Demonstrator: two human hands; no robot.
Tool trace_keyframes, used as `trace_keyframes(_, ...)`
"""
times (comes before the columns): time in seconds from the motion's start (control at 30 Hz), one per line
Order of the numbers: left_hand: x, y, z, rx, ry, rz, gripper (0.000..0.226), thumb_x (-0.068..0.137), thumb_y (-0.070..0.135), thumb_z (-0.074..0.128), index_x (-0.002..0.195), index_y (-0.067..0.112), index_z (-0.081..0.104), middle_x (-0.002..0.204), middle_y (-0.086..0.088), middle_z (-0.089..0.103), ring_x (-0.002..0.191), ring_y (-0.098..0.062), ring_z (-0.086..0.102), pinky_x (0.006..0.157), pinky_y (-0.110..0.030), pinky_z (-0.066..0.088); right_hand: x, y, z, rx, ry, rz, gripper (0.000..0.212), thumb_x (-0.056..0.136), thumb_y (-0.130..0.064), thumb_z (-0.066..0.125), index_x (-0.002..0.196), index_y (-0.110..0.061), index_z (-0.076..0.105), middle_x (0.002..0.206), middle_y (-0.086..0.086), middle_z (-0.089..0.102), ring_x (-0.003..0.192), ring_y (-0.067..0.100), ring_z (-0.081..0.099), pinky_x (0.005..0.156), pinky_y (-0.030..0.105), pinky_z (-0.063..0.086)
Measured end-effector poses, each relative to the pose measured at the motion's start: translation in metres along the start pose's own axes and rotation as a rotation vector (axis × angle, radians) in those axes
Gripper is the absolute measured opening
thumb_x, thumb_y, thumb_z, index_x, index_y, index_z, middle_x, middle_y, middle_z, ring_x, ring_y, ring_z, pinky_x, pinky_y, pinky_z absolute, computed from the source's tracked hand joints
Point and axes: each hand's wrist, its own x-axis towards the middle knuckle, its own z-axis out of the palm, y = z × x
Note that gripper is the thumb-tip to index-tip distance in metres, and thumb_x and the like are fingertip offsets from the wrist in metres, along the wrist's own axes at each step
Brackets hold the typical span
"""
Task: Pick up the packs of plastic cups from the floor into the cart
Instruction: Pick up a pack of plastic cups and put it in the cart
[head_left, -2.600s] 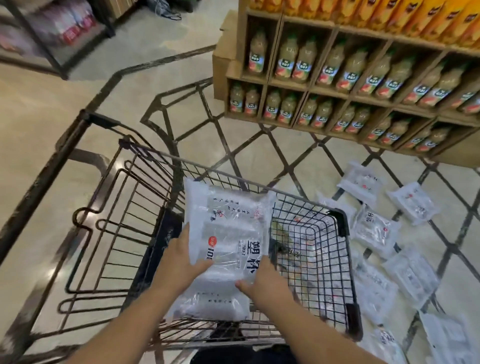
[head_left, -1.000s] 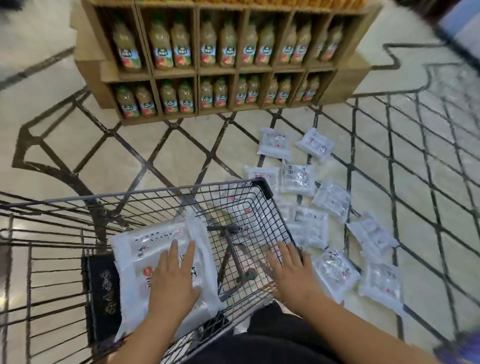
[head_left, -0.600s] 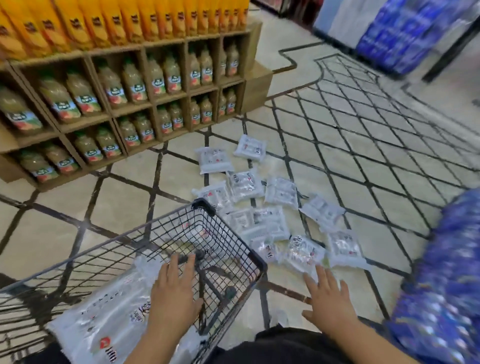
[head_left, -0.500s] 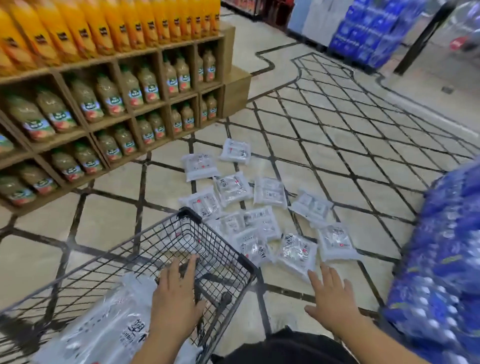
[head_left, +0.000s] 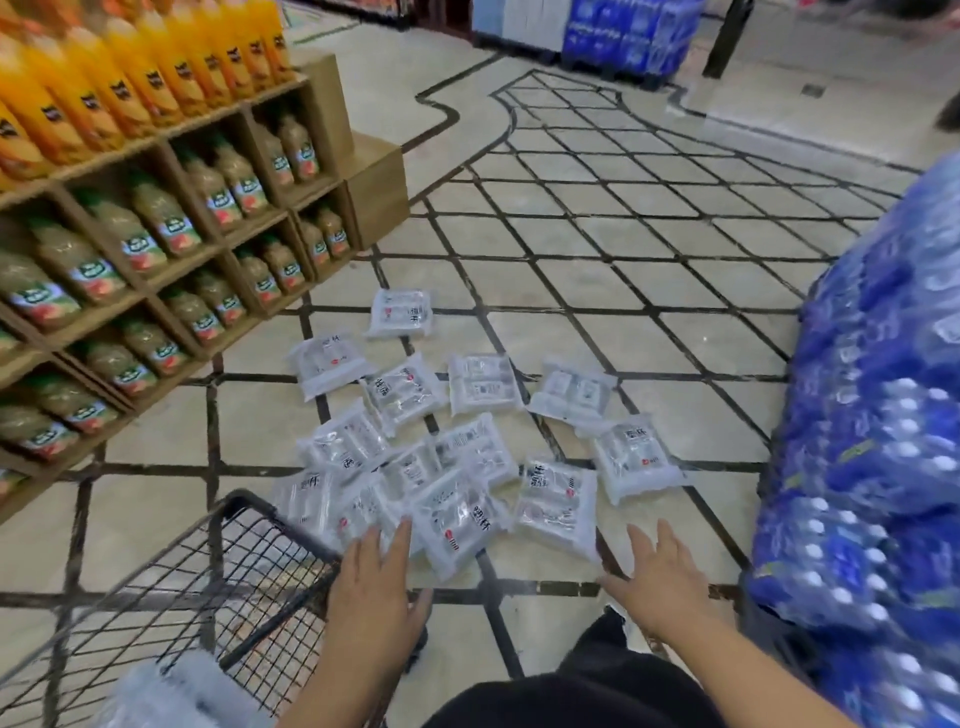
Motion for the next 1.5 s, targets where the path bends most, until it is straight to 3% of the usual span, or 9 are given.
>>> trace_keyframes(0.2,0.068,0.109,0.028,-0.071,-0.048,-0.136,0.083,0.095,0.058,0.043,0.155,0.037,-0.011,0.165,-0.006,-0.003,0.151,-0.03,0.003,0.122,-0.043,0.013,0.119,0.06,-0.056,0.008,-0.042,-0.098,0.088,0.086,-0.067,0.049,0.156,-0.029,0.012,0.165,0.013,0.003,0.148,0.033,0.012,0.115,0.05,0.026)
trace_keyframes(0.43,0.135,0.224,0.041,-0.131,-0.087,-0.19,0.078,0.097,0.054,0.046,0.158,0.028,0.004,0.164,-0.007,0.008,0.151,-0.028,0.008,0.121,-0.043,0.012,0.217,0.104,-0.117,0.033,-0.111,-0.197,0.09,0.088,-0.066,0.051,0.158,-0.026,0.011,0.166,0.01,-0.009,0.151,0.035,0.005,0.118,0.051,0.02)
trace_keyframes(0.7,0.215,0.26,0.066,-0.212,-0.055,-0.174,0.077,0.094,0.042,0.059,0.156,0.023,0.019,0.159,-0.005,0.028,0.147,-0.023,0.02,0.118,-0.042,0.021,0.292,0.118,-0.088,0.051,-0.227,-0.15,0.088,0.089,-0.065,0.052,0.157,-0.025,0.013,0.165,0.013,-0.002,0.149,0.036,0.009,0.116,0.051,0.024)
trace_keyframes(0.87,0.291,0.241,0.148,-0.186,-0.133,-0.18,0.078,0.093,0.042,0.062,0.156,0.019,0.021,0.155,-0.009,0.031,0.143,-0.027,0.026,0.114,-0.044,0.026,0.338,0.135,-0.022,0.097,-0.336,-0.023,0.085,0.092,-0.059,0.054,0.157,-0.023,0.013,0.164,0.012,-0.001,0.148,0.033,0.01,0.119,0.045,0.018)
trace_keyframes(1.1,0.434,0.169,0.391,-0.073,-0.336,-0.169,0.094,0.085,0.057,0.066,0.156,0.016,0.02,0.153,-0.016,0.035,0.141,-0.033,0.03,0.113,-0.047,0.027,0.489,0.134,0.172,-0.004,-0.412,-0.024,0.085,0.091,-0.062,0.053,0.155,-0.019,0.016,0.162,0.015,0.009,0.146,0.036,0.017,0.115,0.049,0.023)
trace_keyframes(1.23,0.508,0.121,0.52,-0.052,-0.383,-0.187,0.119,0.068,0.073,0.071,0.157,0.022,0.01,0.161,-0.005,0.025,0.146,-0.028,0.025,0.116,-0.048,0.027,0.581,0.115,0.283,-0.012,-0.376,-0.087,0.089,0.088,-0.06,0.06,0.154,-0.017,0.018,0.161,0.014,0.016,0.143,0.036,0.023,0.111,0.049,0.029)
trace_keyframes(1.4,0.569,0.082,0.628,-0.124,-0.491,-0.169,0.122,0.062,0.069,0.079,0.154,0.017,0.018,0.157,-0.007,0.033,0.142,-0.031,0.033,0.112,-0.048,0.035,0.641,0.108,0.387,0.15,-0.343,0.009,0.114,0.082,-0.065,0.064,0.157,-0.014,-0.004,0.162,0.016,0.008,0.146,0.038,0.018,0.117,0.049,0.025)
trace_keyframes(1.5,0.579,0.085,0.668,-0.295,-0.513,-0.216,0.12,0.061,0.06,0.086,0.152,0.018,0.02,0.151,-0.007,0.04,0.138,-0.029,0.04,0.109,-0.04,0.036,0.657,0.111,0.413,0.341,-0.343,0.198,0.128,0.074,-0.066,0.073,0.156,-0.019,-0.014,0.158,0.017,0.018,0.14,0.038,0.031,0.112,0.048,0.034)
